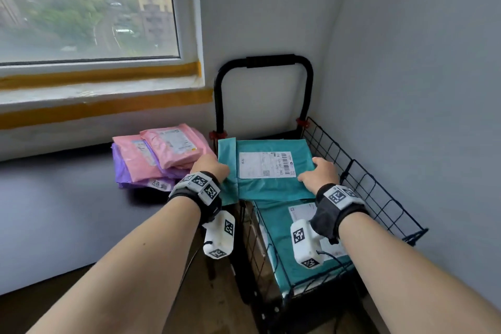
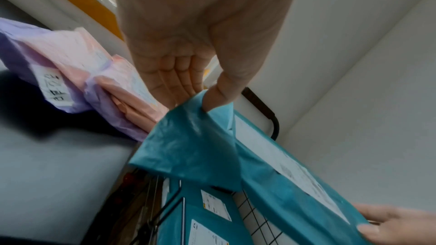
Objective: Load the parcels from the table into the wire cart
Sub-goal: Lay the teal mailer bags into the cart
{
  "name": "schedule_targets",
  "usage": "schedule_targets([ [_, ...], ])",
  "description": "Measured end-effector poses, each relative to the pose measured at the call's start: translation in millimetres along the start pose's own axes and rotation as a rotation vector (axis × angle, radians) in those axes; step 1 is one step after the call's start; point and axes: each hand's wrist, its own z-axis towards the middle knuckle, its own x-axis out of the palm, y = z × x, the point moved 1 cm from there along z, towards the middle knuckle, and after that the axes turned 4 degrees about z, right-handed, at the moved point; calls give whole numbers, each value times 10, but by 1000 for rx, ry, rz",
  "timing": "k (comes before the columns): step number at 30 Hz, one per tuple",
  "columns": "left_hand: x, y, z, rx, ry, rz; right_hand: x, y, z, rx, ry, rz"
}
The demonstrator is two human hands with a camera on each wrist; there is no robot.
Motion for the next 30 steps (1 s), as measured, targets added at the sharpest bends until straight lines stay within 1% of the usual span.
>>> schedule_targets([
  [5, 394, -365, 182, 0, 8, 47, -180, -296, 415, -2, 36, 17],
  [10, 704, -684, 609, -7, 28, 55, -247, -406, 930, -2, 88, 60],
  [15, 958, -990, 1099, -27, 65, 46, -355, -373, 1506, 9, 113, 14],
  [19, 1041, -1254, 1460, -44, 49, 6, -420, -233, 2062, 2, 105, 20],
  [25, 1166, -1347, 1900, -131, 13, 0, -111, -235, 2734, 1, 206, 34],
  [30, 1420, -1260, 2192, -197, -9, -5, 180, -402, 3206, -28, 309, -62],
])
